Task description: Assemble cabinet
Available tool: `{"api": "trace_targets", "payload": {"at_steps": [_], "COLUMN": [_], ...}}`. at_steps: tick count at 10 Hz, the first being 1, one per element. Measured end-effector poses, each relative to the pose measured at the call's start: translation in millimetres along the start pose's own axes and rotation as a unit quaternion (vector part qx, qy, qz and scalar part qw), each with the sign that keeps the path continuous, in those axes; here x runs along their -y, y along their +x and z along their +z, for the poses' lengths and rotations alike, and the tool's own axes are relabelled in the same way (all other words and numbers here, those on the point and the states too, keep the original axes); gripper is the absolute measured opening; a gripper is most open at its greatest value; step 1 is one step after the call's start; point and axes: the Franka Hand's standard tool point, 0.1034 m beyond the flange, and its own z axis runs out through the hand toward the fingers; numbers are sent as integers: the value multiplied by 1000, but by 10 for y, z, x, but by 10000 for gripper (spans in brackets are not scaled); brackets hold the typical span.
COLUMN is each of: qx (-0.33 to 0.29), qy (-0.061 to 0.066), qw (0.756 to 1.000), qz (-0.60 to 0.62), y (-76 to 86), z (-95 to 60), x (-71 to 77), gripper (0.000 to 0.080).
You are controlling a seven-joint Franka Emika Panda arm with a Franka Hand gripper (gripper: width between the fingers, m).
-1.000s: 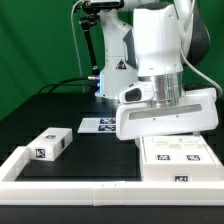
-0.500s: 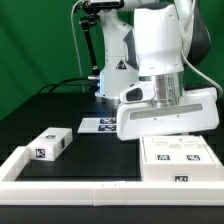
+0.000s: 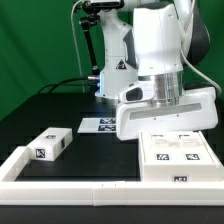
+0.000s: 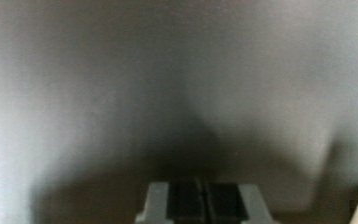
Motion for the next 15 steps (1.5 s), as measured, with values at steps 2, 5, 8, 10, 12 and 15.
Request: {"api": "trace_targets", "payload": {"at_steps": [2,5,8,10,12,15], "qx": [6,4,5,-1,-3,-5], "qy": [-4,-11,-17,-18,-18,-17], "qw": [1000,1000,999,999,999,999], "qz": [-15,-25,-34,-38,-41,-43], "y": [36,143,282,404,540,713], "z": [-210,-595,-954,-1110,-1205,-1280], "x": [-8,20,65,114,148,184], "gripper": [2,3,3,3,3,3]}}
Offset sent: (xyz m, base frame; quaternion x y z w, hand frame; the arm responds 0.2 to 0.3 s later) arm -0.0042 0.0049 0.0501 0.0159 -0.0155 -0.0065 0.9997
